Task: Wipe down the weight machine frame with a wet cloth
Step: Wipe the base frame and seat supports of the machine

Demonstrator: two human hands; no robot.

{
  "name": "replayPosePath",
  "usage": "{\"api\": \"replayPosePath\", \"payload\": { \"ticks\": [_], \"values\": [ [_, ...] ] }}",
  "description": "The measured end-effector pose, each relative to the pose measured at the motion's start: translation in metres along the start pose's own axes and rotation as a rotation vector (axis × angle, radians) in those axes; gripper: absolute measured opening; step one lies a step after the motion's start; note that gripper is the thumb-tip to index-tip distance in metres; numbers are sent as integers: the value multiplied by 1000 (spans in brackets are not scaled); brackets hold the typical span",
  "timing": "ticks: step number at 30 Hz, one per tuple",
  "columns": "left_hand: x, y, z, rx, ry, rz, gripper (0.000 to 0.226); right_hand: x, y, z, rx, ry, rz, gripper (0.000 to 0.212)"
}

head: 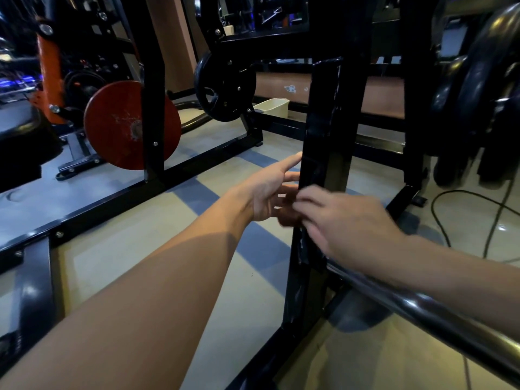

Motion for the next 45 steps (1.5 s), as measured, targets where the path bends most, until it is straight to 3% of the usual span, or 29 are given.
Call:
{"api": "replayPosePath", "payload": {
  "ticks": [4, 6, 11, 13, 16, 20, 21, 25, 29, 31, 33, 35, 37, 40, 45],
  "values": [
    [1, -2, -1, -15, 5, 5, 70, -50, 14, -32, 96, -61, -222, 34],
    [2, -3, -1, -16, 6, 12, 69, -49, 12, -33, 112, -58, -244, 33],
    [-3, -7, -3, -10, 55, -18, 52, 23, -12, 18, -45, 34, 95, 33],
    [0, -8, -4, -27, 61, 1, 48, 31, -15, 26, -93, 19, 136, 35],
    [0, -8, -6, -10, 88, -30, 60, -1, -8, -1, -10, 14, 22, 31],
    [1, -9, -7, -37, 127, -9, 65, -57, 17, -45, 167, -64, -302, 31],
    [-1, -9, -8, -36, 141, -14, 65, -55, 16, -42, 170, -76, -299, 31],
    [-3, -9, -6, -17, 135, -48, 63, 3, -11, 3, 61, -8, -20, 33],
    [2, -8, -8, -28, 176, -34, 45, 39, -25, 30, -58, -27, 118, 33],
    [5, -10, -14, -18, 263, -57, 53, 23, -21, 15, -38, -14, 65, 31],
    [5, -13, -21, -6, 304, -72, 67, -13, -11, -12, 22, -16, -94, 28],
    [6, -14, -22, -18, 278, -61, 68, -46, 0, -36, 72, -44, -274, 25],
    [9, -15, -20, -38, 243, -56, 67, -56, 0, -43, 84, -51, -340, 21],
    [13, -17, -18, -32, 213, -41, 62, -37, -16, -31, 52, 13, -275, 24],
    [11, -18, -20, -45, 220, -25, 54, 34, -37, 20, -50, -41, -7, 30]
  ]
}}
Point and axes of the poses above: each hand's wrist, its own y-axis away from the middle knuckle, its own x-axis out of the back of the hand, z = x × y, the point moved 8 cm from there along -y, towards the middle knuckle, and after that the axes turned 8 degrees about -z, right-handed, at the moved point
